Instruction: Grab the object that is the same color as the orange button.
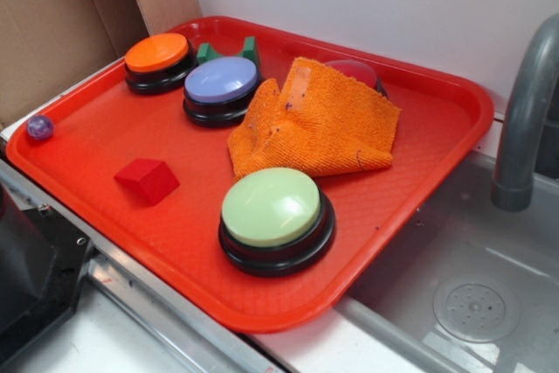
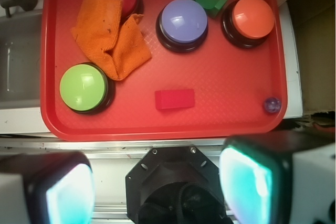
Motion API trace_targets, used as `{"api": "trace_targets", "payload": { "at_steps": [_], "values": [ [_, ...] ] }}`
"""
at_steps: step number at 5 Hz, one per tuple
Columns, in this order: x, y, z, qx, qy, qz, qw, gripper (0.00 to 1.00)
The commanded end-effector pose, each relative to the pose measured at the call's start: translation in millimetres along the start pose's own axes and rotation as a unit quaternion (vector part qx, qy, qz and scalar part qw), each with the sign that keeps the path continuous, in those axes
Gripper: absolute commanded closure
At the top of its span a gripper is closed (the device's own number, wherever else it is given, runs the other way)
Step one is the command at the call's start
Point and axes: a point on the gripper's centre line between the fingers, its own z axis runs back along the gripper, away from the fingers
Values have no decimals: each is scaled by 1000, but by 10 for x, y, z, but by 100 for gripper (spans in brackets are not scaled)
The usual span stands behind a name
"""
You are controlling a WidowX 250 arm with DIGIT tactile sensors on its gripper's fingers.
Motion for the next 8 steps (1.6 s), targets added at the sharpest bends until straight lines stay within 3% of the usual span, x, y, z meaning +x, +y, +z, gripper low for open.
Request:
{"api": "trace_targets", "payload": {
  "at_steps": [1,3,5,6,8],
  "values": [
    [0,0,0,0,0,0,1000,0],
    [379,-338,-378,-28,-50,89,994,0],
    [849,-594,-1166,-78,-84,191,975,0],
    [1037,-665,-1495,-88,-91,213,969,0],
    [1164,-663,-1949,-56,-94,267,957,0]
  ]
}}
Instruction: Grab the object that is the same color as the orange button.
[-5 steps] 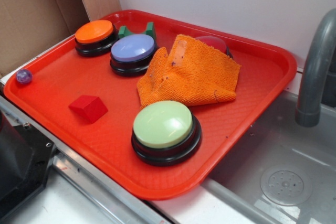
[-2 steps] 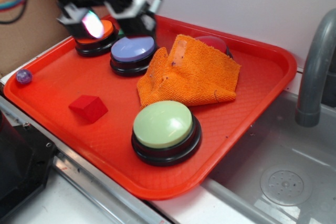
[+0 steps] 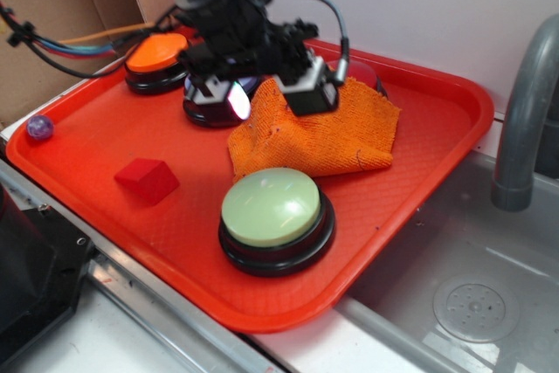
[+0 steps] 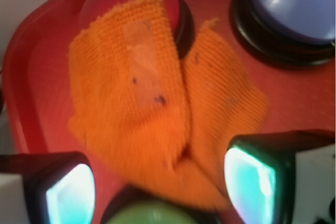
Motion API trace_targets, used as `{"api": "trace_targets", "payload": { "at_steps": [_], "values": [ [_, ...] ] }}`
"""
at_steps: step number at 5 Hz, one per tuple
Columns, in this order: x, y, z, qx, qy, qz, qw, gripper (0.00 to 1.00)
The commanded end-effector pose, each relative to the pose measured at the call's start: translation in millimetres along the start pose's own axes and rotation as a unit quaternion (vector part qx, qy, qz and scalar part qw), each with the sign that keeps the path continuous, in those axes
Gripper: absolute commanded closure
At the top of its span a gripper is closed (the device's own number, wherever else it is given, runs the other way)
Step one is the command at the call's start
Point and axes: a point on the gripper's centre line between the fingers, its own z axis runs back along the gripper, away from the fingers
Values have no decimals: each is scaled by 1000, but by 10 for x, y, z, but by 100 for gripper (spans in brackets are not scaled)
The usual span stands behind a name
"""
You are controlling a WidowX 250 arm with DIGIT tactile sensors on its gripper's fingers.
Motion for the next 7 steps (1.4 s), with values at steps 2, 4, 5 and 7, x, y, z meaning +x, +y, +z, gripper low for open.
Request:
{"api": "trace_targets", "payload": {
  "at_steps": [2,4,5,7],
  "values": [
    [76,28,-263,19,-19,45,999,96],
    [112,25,-266,16,-10,29,999,100],
    [144,39,-220,14,-1,13,1000,100],
    [228,97,61,56,38,-94,993,100]
  ]
}}
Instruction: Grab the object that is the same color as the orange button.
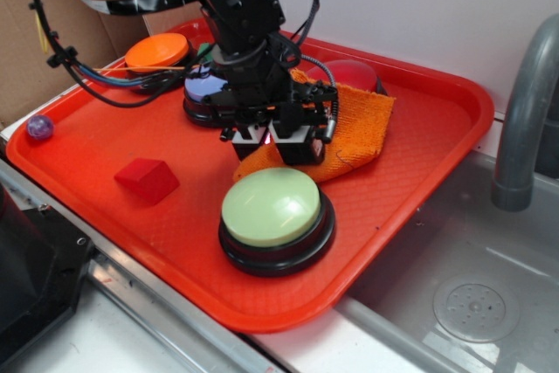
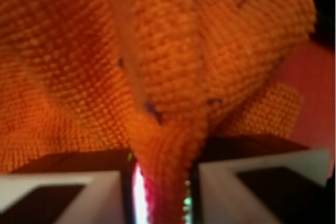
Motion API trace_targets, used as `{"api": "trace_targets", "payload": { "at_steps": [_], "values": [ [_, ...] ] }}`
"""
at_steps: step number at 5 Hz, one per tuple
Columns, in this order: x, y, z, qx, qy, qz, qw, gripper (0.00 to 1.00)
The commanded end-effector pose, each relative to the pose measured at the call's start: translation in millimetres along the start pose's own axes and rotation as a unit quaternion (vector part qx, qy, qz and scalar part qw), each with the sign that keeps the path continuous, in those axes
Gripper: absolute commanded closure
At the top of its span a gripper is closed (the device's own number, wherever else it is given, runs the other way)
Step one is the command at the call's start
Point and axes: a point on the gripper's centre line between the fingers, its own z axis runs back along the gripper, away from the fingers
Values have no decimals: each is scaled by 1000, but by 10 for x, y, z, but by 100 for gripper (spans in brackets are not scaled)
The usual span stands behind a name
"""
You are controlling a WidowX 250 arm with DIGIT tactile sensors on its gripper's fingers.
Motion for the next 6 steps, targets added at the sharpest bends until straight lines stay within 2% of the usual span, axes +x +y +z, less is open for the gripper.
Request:
{"api": "trace_targets", "payload": {
  "at_steps": [1,2,3,4,5,6],
  "values": [
    [228,267,820,46,-4,-94,995,100],
    [239,564,1073,68,36,-123,989,100],
    [208,953,1302,109,49,-118,986,100],
    [172,1265,1330,115,52,-103,987,100],
    [114,1485,1351,99,37,-93,990,100],
    [138,1467,1310,103,69,-94,988,100]
  ]
}}
